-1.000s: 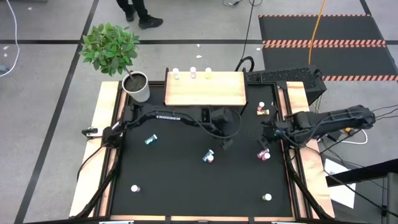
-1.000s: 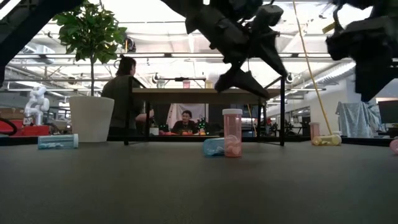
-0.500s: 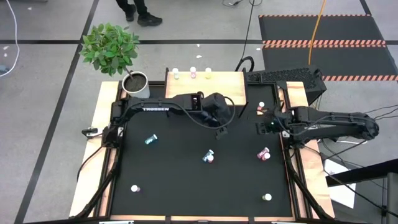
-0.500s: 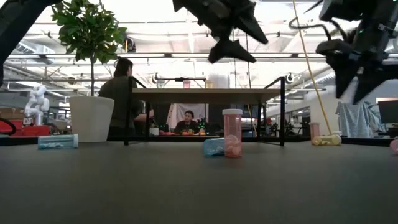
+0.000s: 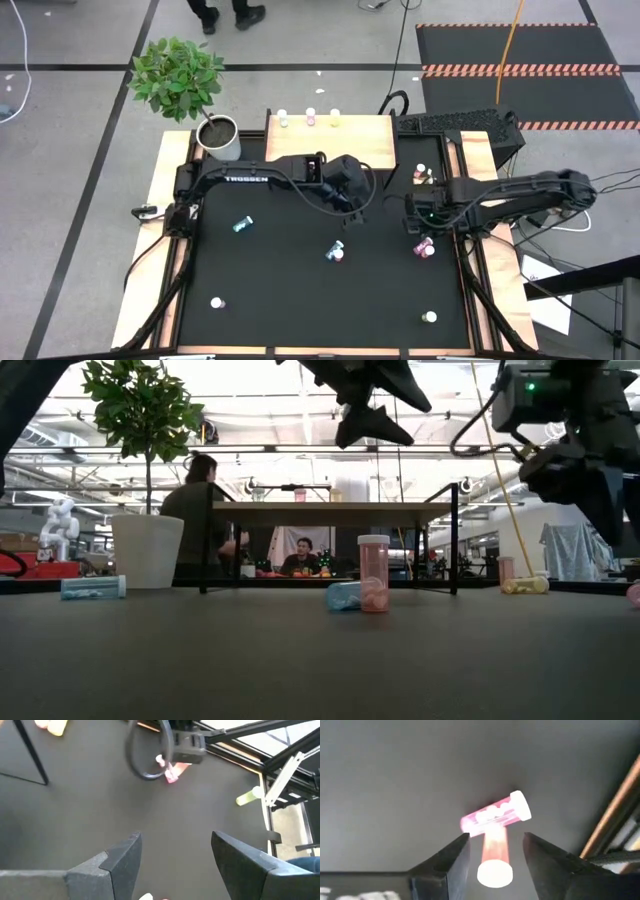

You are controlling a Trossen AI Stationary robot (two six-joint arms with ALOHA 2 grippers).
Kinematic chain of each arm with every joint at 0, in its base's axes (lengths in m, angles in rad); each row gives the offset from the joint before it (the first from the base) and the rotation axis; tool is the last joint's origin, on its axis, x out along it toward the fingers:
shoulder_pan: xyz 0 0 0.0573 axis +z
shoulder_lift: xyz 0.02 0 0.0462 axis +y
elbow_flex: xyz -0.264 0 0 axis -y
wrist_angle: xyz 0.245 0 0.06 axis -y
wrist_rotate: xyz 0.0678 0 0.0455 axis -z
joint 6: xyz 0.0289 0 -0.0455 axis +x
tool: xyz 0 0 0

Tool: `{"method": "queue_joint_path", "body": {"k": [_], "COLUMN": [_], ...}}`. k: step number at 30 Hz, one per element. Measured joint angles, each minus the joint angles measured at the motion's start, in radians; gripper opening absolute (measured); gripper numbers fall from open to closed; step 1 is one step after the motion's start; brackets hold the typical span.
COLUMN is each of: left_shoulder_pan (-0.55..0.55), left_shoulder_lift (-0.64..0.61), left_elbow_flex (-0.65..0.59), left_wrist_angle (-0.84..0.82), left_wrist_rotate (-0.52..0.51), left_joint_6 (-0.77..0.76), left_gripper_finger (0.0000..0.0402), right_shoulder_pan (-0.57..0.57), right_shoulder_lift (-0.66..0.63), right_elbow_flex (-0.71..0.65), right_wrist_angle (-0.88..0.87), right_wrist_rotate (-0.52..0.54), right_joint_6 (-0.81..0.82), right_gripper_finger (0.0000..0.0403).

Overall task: Pick and place medicine bottles onto shelf by color
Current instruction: Put the right pink pill bottle on the shelf aligned with the other pink bottle

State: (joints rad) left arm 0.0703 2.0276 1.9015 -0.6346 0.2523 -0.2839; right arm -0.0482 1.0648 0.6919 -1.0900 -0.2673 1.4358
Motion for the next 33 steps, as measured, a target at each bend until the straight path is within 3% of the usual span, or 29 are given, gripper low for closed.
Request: {"method": "queue_joint_path", "body": {"k": [8, 17, 21, 28, 33], "left_shoulder_pan": [-0.011, -0.011, -0.013, -0.013, -0.013], "left_shoulder_lift": [0.0, 0.0, 0.0, 0.0, 0.0], "left_elbow_flex": [0.0, 0.0, 0.0, 0.0, 0.0], "left_wrist_angle": [0.0, -0.001, -0.004, 0.0, 0.001], "left_wrist_rotate": [0.0, 0.0, 0.0, 0.0, 0.0], "left_joint_6": [0.023, 0.02, 0.01, -0.012, -0.013], "left_gripper_finger": [0.0239, 0.0239, 0.0239, 0.0239, 0.0239], "right_shoulder_pan": [0.017, 0.017, 0.017, 0.018, 0.017], "right_shoulder_lift": [0.025, 0.019, 0.018, -0.007, -0.064], "right_elbow_flex": [-0.08, -0.241, -0.263, -0.262, -0.262], "right_wrist_angle": [0.053, 0.326, 0.331, 0.329, 0.372], "right_wrist_rotate": [0.0, -0.023, -0.02, 0.005, 0.14], "right_joint_6": [0.161, 0.268, 0.256, 0.149, -0.022], "right_gripper_finger": [0.0227, 0.0261, 0.0239, 0.0161, 0.0133]}}
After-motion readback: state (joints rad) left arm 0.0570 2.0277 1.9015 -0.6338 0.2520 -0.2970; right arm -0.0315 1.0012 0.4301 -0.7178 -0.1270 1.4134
